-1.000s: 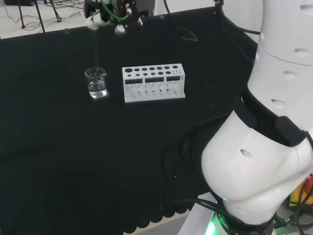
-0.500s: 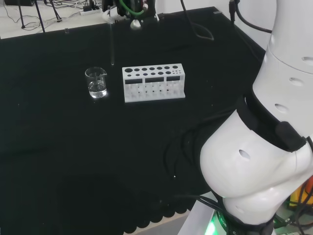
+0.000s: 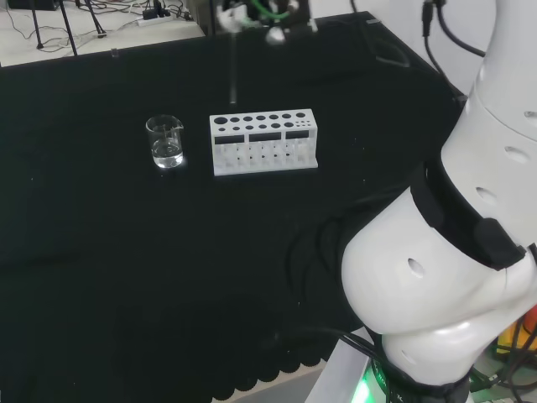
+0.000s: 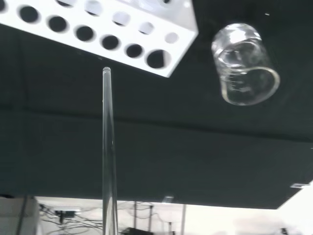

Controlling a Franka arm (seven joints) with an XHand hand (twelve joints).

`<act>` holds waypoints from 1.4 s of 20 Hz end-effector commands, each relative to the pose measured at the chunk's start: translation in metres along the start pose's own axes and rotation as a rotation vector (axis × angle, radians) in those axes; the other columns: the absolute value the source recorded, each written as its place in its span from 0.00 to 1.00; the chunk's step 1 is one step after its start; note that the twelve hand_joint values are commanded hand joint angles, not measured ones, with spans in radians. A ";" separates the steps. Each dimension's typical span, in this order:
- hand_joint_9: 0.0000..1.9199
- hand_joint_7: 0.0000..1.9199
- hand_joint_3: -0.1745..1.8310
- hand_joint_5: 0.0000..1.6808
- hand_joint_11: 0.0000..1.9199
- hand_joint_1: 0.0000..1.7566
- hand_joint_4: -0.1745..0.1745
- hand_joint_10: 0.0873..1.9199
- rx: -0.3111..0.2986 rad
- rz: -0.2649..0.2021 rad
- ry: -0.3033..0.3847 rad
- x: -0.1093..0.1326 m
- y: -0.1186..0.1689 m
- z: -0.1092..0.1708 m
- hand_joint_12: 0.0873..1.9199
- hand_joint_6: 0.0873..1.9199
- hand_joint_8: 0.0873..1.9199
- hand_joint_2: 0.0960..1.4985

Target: Put the glass rod back on the white test tube rack.

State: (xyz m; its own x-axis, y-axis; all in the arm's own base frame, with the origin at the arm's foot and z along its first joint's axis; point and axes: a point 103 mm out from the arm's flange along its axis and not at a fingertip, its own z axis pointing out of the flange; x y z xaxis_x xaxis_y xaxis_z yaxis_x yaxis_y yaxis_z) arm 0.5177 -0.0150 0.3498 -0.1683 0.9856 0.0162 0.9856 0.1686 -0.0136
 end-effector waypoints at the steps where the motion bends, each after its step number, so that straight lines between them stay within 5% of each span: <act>1: 0.85 0.56 0.00 0.80 0.86 0.74 0.00 0.47 0.003 0.022 0.000 -0.017 -0.013 0.003 0.35 0.00 0.60 0.74; 10: 0.85 0.56 0.00 0.80 0.86 0.74 0.00 0.47 0.015 0.015 -0.013 -0.008 -0.006 0.003 0.35 0.00 0.60 0.74; 28: 0.85 0.56 0.00 0.80 0.86 0.74 0.00 0.47 0.041 0.052 -0.004 -0.038 -0.012 0.012 0.35 0.00 0.60 0.74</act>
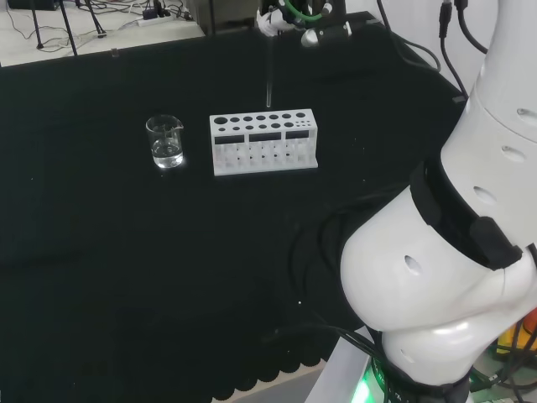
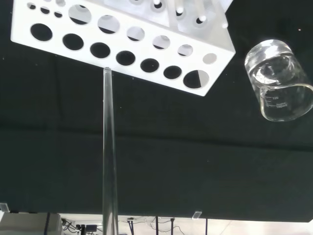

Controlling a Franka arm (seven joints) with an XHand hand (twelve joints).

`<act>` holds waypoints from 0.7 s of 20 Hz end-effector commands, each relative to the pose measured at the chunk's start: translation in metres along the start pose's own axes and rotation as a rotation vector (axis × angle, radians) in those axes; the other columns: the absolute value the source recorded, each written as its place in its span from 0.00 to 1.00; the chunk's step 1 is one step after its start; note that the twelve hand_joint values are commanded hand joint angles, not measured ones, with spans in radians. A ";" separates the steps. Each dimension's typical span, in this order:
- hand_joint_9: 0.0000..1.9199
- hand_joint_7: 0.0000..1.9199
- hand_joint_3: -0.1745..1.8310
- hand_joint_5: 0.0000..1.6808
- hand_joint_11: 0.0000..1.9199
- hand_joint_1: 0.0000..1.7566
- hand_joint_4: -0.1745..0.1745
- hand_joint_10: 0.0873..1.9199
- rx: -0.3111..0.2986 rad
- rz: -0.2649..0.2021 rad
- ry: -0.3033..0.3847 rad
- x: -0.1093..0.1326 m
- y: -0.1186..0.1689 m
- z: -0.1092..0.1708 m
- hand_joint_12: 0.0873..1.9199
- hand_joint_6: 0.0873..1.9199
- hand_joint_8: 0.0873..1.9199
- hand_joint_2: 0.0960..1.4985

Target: Put the glass rod back on the white test tube rack.

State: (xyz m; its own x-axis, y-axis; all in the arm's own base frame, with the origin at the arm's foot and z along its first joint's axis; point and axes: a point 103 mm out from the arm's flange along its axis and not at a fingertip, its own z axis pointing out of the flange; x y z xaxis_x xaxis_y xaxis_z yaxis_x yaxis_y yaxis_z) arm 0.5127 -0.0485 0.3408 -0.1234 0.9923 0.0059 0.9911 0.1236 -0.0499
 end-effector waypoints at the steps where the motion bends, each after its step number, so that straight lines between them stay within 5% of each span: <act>1: 0.85 0.56 0.00 0.80 0.86 0.74 0.00 0.47 0.009 0.010 0.002 -0.007 -0.001 0.005 0.35 0.00 0.60 0.74; 14: 0.85 0.56 0.00 0.80 0.86 0.74 0.00 0.47 0.026 0.019 0.013 -0.008 0.006 0.019 0.35 0.00 0.60 0.74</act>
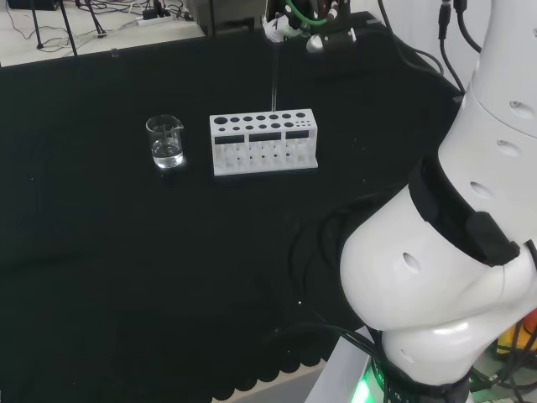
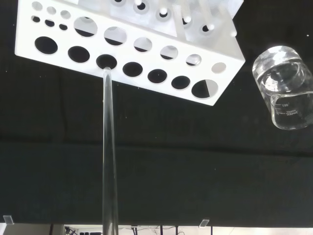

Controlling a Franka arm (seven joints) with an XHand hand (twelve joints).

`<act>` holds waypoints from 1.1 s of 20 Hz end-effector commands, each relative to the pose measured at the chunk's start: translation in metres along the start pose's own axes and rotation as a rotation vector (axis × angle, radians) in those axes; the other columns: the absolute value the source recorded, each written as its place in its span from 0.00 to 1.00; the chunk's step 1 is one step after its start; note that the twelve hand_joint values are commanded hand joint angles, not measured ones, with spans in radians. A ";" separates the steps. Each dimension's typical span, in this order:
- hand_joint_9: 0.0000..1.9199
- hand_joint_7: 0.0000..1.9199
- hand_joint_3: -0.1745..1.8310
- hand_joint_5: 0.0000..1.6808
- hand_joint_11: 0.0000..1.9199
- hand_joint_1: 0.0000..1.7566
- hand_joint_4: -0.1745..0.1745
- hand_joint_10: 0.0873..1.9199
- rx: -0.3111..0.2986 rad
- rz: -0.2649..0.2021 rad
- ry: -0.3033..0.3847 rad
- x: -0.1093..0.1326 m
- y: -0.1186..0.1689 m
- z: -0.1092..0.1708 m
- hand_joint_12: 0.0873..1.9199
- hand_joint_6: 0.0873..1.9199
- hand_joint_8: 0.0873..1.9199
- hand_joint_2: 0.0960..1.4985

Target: Put the glass rod back on the white test tube rack.

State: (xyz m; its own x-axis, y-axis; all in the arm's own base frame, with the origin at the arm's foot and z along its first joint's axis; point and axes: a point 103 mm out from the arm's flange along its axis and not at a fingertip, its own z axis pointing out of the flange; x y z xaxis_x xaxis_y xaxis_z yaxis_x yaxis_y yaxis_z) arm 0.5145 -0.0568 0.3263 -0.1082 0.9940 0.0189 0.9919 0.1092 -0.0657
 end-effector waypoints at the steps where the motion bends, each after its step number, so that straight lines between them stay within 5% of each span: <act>1: 0.85 0.56 0.00 0.80 0.86 0.74 0.00 0.47 0.013 0.006 0.000 0.000 0.005 0.006 0.35 0.00 0.60 0.74; 22: 0.85 0.56 0.00 0.80 0.86 0.74 0.00 0.47 0.037 -0.007 0.044 0.005 0.019 0.039 0.35 0.00 0.60 0.74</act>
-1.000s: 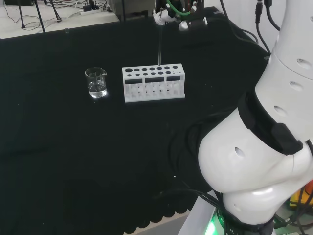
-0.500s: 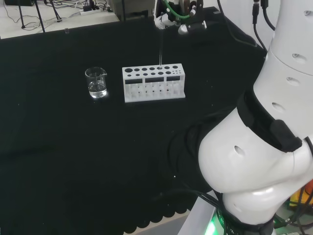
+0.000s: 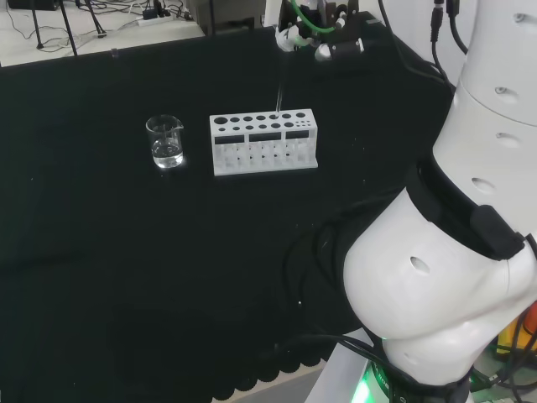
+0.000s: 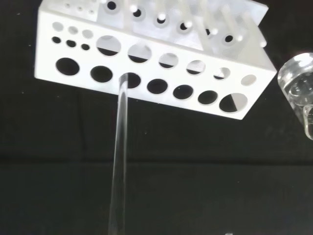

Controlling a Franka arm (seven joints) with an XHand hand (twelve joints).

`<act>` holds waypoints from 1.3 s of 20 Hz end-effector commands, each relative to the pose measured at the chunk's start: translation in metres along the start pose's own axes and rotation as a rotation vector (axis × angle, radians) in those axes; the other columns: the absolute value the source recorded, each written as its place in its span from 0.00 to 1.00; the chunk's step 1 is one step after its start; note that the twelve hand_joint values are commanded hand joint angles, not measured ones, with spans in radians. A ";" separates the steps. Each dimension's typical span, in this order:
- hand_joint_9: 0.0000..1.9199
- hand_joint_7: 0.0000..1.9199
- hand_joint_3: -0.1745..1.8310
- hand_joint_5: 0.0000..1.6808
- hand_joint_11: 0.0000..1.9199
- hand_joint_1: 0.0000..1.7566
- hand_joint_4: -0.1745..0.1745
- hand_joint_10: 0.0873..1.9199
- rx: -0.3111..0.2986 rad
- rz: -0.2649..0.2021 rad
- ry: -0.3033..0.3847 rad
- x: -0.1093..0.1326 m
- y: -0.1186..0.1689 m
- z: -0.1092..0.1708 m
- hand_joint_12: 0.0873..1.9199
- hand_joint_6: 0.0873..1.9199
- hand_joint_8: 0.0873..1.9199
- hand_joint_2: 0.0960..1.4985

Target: Put the glass rod back on the white test tube rack.

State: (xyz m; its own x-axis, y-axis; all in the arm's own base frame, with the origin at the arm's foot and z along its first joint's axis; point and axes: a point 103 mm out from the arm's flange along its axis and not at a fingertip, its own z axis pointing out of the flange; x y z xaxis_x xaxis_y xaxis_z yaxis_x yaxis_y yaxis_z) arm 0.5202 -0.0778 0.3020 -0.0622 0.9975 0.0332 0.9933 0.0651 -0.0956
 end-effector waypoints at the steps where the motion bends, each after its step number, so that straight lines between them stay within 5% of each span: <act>1: 0.85 0.56 0.00 0.80 0.86 0.74 0.00 0.47 0.008 -0.053 0.024 0.028 0.014 0.013 0.35 0.00 0.60 0.74; 5: 0.85 0.56 0.00 0.80 0.86 0.74 0.00 0.47 -0.004 -0.058 0.011 0.033 0.014 0.004 0.35 0.00 0.60 0.74; 26: 0.86 0.56 0.00 0.80 0.86 0.74 0.00 0.47 0.090 -0.009 0.022 0.009 0.018 0.046 0.35 0.00 0.60 0.74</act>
State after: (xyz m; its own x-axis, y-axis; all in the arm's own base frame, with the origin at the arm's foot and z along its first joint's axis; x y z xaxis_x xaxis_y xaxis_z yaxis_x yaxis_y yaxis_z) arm 0.5306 -0.0648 0.2622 -0.0744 0.9956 0.0570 0.9829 0.0829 -0.1643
